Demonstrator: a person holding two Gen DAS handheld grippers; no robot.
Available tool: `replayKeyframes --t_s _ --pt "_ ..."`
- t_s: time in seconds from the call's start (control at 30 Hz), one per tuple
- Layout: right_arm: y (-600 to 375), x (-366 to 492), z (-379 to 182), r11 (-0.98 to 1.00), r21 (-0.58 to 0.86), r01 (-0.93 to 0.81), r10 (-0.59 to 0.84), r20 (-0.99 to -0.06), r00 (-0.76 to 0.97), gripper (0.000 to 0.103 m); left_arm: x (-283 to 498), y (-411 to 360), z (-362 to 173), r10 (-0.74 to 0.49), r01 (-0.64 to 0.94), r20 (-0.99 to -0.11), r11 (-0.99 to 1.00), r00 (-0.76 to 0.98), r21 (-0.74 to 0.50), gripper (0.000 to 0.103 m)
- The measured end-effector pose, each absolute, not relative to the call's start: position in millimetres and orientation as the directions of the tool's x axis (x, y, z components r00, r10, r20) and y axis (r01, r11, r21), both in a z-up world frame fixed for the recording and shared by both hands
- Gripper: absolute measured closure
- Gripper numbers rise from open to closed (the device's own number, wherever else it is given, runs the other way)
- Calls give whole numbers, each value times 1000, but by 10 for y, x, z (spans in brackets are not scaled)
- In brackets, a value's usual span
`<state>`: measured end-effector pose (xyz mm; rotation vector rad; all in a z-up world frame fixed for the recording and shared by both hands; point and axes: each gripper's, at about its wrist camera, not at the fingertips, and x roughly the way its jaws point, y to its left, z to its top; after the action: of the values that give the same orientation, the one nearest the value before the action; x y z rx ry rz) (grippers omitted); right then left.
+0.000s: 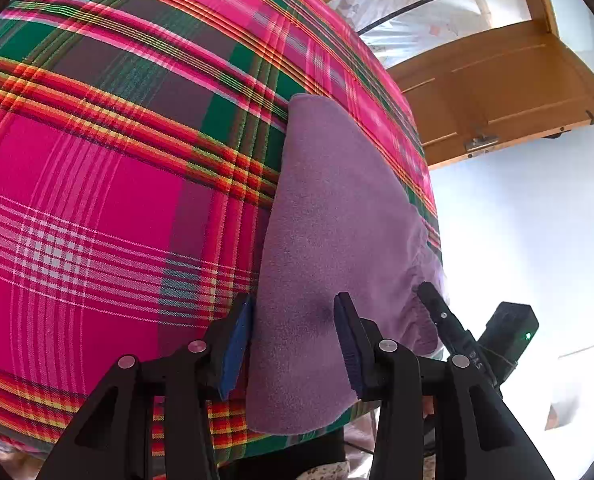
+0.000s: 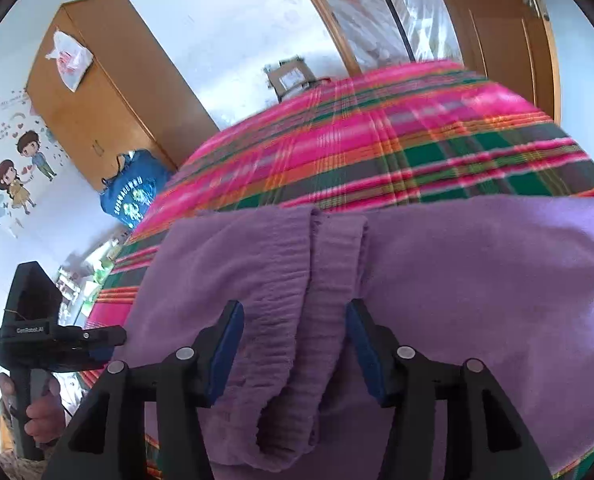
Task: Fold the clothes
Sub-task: 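Grasp the ribbed waistband again with the right gripper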
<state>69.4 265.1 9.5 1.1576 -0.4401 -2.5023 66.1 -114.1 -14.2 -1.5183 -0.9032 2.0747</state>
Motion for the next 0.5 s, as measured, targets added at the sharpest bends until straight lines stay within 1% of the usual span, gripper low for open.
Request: replayKeyframes --t_s 0.3,0.47,0.5 --pt "2533 605 48 -902 395 177 -417 -683 -600 46 641 -1116 -131 663 49 -677 -702 -320 -710 59" --pt "2538 676 34 -861 458 220 -486 -617 -619 47 617 -1131 -144 671 51 -670 -693 -316 -719 59" --pt "2547 661 8 -862 458 217 -487 -628 -608 50 613 -1129 -143 671 51 -671 -694 -316 -718 59"
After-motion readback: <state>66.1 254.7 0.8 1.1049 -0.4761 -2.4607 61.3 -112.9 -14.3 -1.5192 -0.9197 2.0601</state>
